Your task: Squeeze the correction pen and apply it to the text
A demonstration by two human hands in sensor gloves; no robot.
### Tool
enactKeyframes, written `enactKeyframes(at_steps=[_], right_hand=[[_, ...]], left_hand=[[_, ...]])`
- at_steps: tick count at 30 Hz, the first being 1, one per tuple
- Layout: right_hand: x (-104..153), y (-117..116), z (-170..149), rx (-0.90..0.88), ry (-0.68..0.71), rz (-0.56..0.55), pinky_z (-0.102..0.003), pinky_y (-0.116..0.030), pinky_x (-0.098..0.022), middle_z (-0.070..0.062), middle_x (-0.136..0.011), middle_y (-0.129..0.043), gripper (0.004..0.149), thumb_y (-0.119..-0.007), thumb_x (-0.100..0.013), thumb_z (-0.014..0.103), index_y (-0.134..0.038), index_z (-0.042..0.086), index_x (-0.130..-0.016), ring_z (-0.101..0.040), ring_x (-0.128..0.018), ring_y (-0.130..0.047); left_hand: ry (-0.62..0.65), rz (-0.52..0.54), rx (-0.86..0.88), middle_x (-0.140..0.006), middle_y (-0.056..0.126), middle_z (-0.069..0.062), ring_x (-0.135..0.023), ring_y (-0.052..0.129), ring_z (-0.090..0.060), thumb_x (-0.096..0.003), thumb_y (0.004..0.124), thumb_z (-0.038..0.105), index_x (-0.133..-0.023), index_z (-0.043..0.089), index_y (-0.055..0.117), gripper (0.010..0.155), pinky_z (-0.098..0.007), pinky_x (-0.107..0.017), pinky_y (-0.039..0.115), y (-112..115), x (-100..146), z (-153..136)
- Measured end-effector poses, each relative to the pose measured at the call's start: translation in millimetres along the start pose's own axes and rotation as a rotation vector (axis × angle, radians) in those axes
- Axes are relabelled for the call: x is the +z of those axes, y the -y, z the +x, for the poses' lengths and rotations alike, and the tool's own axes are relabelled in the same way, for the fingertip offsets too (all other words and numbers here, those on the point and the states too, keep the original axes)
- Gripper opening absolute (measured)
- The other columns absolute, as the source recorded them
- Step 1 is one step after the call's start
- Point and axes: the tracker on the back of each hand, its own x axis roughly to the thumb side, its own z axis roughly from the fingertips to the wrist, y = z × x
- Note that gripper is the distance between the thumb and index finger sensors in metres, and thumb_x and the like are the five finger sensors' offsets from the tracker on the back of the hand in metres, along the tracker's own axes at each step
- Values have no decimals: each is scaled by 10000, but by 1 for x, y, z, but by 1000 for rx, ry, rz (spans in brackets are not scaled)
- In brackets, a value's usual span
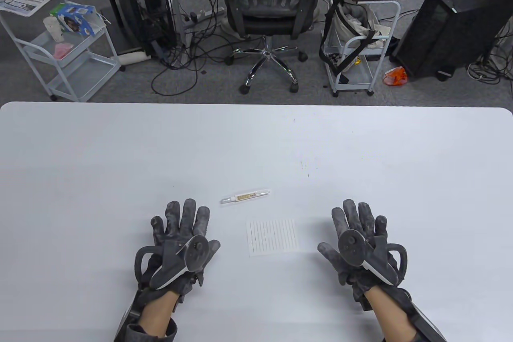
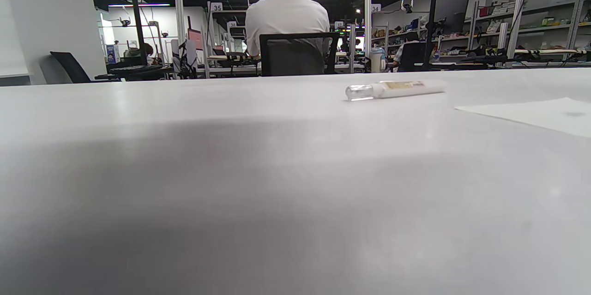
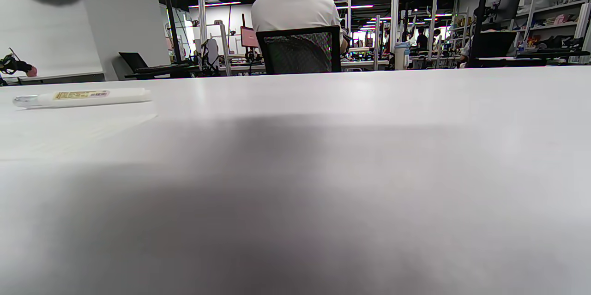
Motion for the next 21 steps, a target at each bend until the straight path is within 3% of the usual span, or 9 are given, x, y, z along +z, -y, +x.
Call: enactKeyframes(at_steps=[21], right_hand=[[1,2,0,5,-4,9,-633,-227,-767,52,-1197,-133,860,-605,-394,766,-281,327,-1059,-335,-1085,-120]], left_hand=[[-1,-22,-18,-1238,227,20,-1160,288,-393,-386,505,713,-1086,372,238,823,-685,-770,358,1,-1,1]])
